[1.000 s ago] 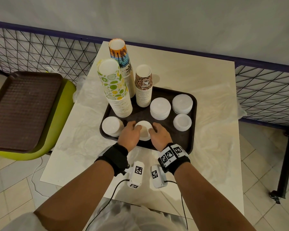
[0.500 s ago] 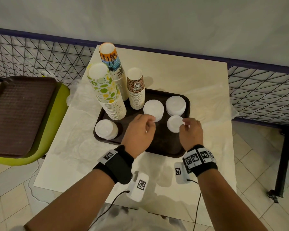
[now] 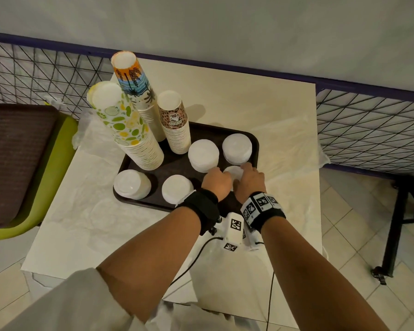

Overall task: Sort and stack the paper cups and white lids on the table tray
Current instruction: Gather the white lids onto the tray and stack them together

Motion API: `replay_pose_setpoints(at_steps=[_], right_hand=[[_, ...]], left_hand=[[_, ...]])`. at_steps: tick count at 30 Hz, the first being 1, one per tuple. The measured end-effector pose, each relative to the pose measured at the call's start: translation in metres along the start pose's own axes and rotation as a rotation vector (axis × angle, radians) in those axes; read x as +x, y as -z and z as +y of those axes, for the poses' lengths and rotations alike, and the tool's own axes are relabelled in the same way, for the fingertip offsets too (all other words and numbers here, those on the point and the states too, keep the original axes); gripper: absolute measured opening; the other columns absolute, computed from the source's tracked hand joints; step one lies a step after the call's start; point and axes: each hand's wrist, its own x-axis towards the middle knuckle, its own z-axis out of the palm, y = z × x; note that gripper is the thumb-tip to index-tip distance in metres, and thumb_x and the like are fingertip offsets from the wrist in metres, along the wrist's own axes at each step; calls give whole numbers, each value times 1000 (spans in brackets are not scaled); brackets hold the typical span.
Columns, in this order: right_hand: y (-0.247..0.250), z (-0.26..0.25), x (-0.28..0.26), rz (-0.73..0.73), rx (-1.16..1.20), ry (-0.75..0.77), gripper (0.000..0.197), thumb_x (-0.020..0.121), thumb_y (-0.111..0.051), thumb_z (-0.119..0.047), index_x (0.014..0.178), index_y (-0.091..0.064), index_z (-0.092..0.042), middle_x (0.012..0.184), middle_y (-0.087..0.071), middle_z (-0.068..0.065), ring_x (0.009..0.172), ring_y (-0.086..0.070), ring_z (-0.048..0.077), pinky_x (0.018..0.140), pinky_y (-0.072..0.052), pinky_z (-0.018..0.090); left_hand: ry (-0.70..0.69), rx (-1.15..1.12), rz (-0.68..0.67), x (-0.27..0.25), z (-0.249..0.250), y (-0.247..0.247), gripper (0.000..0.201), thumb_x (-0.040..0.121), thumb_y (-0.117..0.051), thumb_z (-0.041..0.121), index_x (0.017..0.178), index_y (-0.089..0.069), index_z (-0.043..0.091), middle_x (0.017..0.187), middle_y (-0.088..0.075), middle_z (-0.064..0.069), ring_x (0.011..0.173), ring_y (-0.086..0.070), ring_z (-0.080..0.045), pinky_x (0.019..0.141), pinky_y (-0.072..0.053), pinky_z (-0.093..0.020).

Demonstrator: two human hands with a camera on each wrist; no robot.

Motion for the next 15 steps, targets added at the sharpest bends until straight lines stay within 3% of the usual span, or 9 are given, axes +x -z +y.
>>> replay_pose_setpoints(at_steps=[2, 3, 5, 6, 8, 9, 11, 13, 15], right_hand=[[-1, 2, -4, -11, 52, 5, 46, 93, -60, -9, 137, -45, -13, 132, -53, 16, 123, -46, 36, 101, -43, 44], [-1, 3, -6, -10, 86, 6, 46, 93, -60, -9, 136, -46, -15, 131, -53, 17, 123, -46, 36, 101, -43, 45], [3, 6, -12, 2, 205, -28, 45, 93, -61, -10, 135, -48, -18, 128, -55, 15, 121, -51, 36, 99, -48, 45], [7, 8, -15, 11, 277, -53, 45, 92, -63, -12, 134, -49, -20, 127, -57, 14, 118, -55, 34, 96, -50, 43], [16, 12, -25, 23, 416, -77, 44, 92, -66, -13, 132, -51, -23, 123, -62, 8, 111, -61, 28, 90, -52, 37], [21, 14, -32, 24, 482, -69, 43, 91, -67, -13, 129, -53, -25, 120, -64, 5, 108, -63, 26, 89, -53, 37], [32, 13, -48, 30, 593, -28, 40, 89, -70, -14, 124, -55, -29, 114, -67, 0, 103, -67, 24, 89, -58, 41], [41, 2, -66, 35, 674, 44, 40, 88, -73, -16, 122, -57, -28, 111, -68, -1, 100, -69, 20, 86, -60, 39], [45, -19, -85, 24, 716, 132, 40, 88, -75, -16, 123, -57, -25, 109, -68, -2, 98, -68, 15, 79, -59, 27]], left_hand=[[-1, -30, 12, 4, -5, -3, 47, 103, -49, 22, 136, -52, -10, 134, -58, -32, 125, -56, -45, 105, -46, -51], [-10, -48, 20, 4, -8, -4, 43, 100, -53, 22, 126, -57, -12, 122, -62, -32, 115, -60, -47, 98, -50, -51], [-30, -51, 25, -3, -9, -3, 26, 97, -56, 18, 96, -62, -7, 81, -58, -18, 87, -58, -38, 76, -47, -43], [-41, -42, 32, -9, -9, -2, 24, 98, -56, 17, 86, -60, -3, 71, -49, -9, 81, -52, -31, 71, -41, -38], [-77, -47, 32, -22, -4, 1, 26, 99, -55, 18, 76, -55, 7, 68, -45, -3, 78, -49, -25, 66, -37, -32], [-108, -49, 22, -30, 0, 4, 25, 99, -55, 20, 78, -57, 8, 71, -51, -3, 80, -53, -24, 65, -39, -31], [-193, -57, -8, -47, 5, 14, 24, 100, -55, 26, 102, -66, 5, 91, -63, -5, 92, -60, -24, 74, -46, -31], [-254, -60, -28, -66, 4, 28, 37, 102, -56, 29, 132, -56, 7, 112, -60, 0, 104, -58, -19, 84, -46, -29], [-303, -56, -5, -83, -5, 50, 45, 103, -56, 29, 143, -44, 12, 118, -53, 3, 107, -55, -16, 87, -44, -27]])
